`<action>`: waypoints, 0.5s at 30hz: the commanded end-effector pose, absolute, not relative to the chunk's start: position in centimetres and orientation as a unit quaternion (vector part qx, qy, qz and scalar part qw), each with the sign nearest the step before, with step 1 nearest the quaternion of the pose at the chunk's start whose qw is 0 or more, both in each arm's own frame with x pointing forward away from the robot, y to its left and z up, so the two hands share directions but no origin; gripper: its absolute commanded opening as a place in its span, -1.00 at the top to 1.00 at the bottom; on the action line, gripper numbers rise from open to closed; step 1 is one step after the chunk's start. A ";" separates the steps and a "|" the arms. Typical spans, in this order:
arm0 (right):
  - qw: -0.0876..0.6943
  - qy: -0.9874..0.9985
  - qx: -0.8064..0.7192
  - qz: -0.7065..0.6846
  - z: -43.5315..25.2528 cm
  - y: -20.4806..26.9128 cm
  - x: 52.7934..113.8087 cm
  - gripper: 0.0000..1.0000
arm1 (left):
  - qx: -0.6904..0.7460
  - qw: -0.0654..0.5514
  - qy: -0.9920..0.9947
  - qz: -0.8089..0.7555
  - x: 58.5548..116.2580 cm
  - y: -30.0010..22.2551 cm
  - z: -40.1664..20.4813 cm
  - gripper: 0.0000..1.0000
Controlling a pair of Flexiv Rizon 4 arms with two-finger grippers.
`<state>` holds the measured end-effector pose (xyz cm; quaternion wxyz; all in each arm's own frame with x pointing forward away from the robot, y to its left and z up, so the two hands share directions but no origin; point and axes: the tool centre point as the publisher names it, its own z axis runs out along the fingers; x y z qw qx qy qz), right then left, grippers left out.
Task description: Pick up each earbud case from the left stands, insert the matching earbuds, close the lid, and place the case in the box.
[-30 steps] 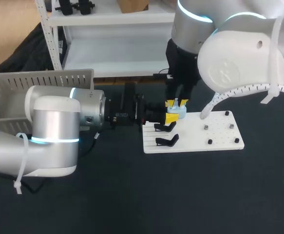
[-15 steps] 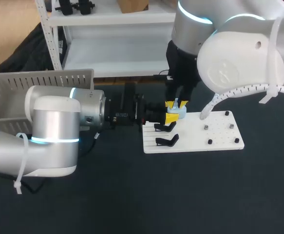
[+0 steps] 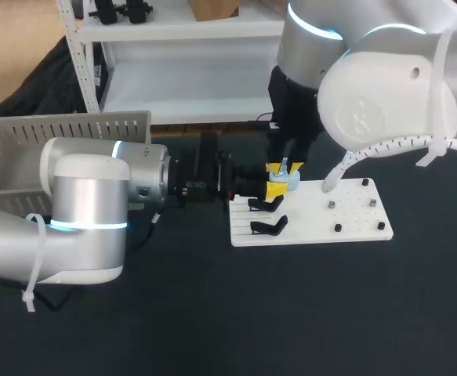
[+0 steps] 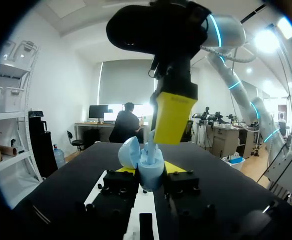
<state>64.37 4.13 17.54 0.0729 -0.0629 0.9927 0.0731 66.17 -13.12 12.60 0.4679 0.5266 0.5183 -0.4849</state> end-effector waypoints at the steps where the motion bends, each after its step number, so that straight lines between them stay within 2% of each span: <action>1: 0.073 0.993 -0.064 0.073 17.5 4.2 64.6 1.00 | 0.525 0.470 0.520 -0.483 66.0 -13.1 12.6 1.00; 15: 0.073 0.992 -0.067 0.073 17.5 4.5 64.9 1.00 | 0.525 0.470 0.520 -0.483 66.0 -13.1 12.6 1.00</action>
